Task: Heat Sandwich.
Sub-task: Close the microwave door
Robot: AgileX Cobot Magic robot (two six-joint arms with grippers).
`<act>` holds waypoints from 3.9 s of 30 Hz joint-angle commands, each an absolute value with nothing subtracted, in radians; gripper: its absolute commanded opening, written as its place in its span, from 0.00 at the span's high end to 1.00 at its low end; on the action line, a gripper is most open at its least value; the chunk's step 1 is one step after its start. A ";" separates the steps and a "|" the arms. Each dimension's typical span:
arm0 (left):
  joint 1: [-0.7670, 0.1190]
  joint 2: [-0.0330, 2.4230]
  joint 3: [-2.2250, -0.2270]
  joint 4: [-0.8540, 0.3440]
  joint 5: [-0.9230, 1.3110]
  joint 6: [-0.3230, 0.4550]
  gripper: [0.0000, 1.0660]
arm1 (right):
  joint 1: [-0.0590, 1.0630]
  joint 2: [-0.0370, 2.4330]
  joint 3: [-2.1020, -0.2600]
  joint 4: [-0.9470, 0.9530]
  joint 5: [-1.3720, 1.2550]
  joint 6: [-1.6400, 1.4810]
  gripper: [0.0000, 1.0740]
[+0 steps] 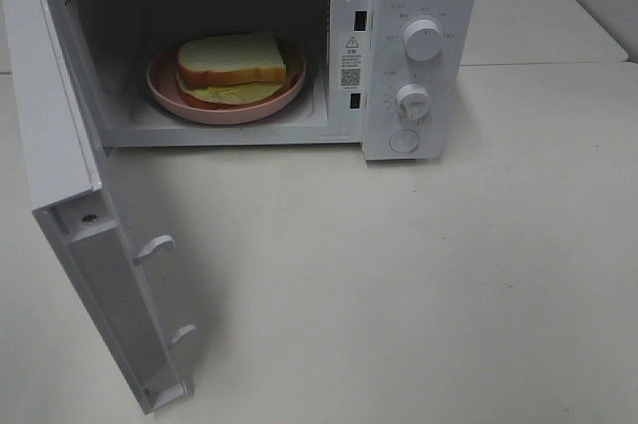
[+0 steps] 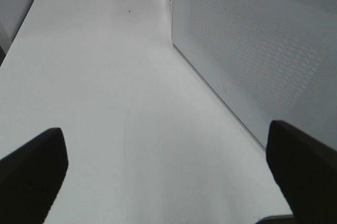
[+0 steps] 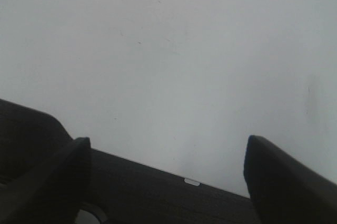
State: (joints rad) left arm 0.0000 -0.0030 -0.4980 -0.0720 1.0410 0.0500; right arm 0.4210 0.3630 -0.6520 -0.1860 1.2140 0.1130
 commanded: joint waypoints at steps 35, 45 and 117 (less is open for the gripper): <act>0.001 -0.029 -0.494 -0.072 1.037 0.046 0.08 | 0.083 -0.030 -0.506 -0.081 1.038 0.090 0.29; 0.001 -0.029 -0.494 -0.072 1.037 0.046 0.08 | 0.083 -0.030 -0.506 -0.081 1.038 0.090 0.30; 0.001 0.615 -0.397 -0.043 0.289 0.049 1.00 | 0.083 -0.030 -0.506 -0.081 1.038 0.090 0.30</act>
